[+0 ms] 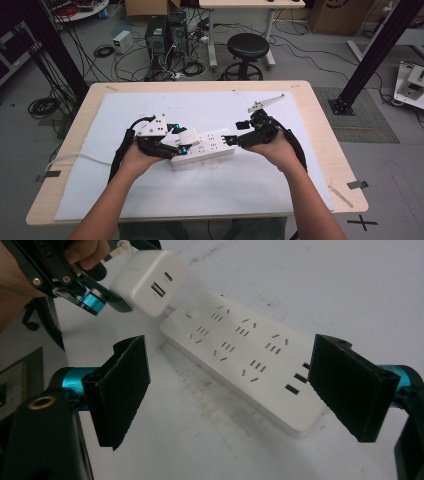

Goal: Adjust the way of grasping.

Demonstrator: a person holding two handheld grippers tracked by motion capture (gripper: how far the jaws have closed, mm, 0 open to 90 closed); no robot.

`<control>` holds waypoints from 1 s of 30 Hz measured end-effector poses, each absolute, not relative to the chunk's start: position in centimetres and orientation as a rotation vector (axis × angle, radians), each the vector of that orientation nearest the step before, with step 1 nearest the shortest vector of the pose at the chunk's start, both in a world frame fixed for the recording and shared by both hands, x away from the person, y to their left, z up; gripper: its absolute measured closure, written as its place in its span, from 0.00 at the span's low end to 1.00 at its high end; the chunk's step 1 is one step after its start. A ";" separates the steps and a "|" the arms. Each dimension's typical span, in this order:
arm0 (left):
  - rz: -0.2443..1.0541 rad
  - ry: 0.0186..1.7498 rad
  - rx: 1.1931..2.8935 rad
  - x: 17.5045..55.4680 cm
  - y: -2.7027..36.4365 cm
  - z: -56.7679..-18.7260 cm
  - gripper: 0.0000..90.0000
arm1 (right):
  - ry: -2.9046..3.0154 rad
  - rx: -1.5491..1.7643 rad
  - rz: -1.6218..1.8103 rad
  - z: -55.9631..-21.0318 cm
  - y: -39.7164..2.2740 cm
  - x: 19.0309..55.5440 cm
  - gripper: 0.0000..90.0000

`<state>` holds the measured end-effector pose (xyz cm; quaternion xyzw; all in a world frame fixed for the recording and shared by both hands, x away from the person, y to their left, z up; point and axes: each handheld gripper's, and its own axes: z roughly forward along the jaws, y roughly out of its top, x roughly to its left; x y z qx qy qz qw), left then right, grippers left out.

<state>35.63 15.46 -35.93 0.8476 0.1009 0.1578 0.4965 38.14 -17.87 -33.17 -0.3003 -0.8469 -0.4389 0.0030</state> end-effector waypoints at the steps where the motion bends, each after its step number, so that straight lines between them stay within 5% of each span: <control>1: 0.388 0.241 2.053 35.6 15.3 -36.0 0.47 | -2.644 -0.940 -1.370 -33.3 -17.6 38.1 0.19; 30: 0.550 0.029 2.001 33.6 12.7 -37.6 0.47 | -2.281 -0.885 -1.386 -36.8 -13.3 39.0 0.19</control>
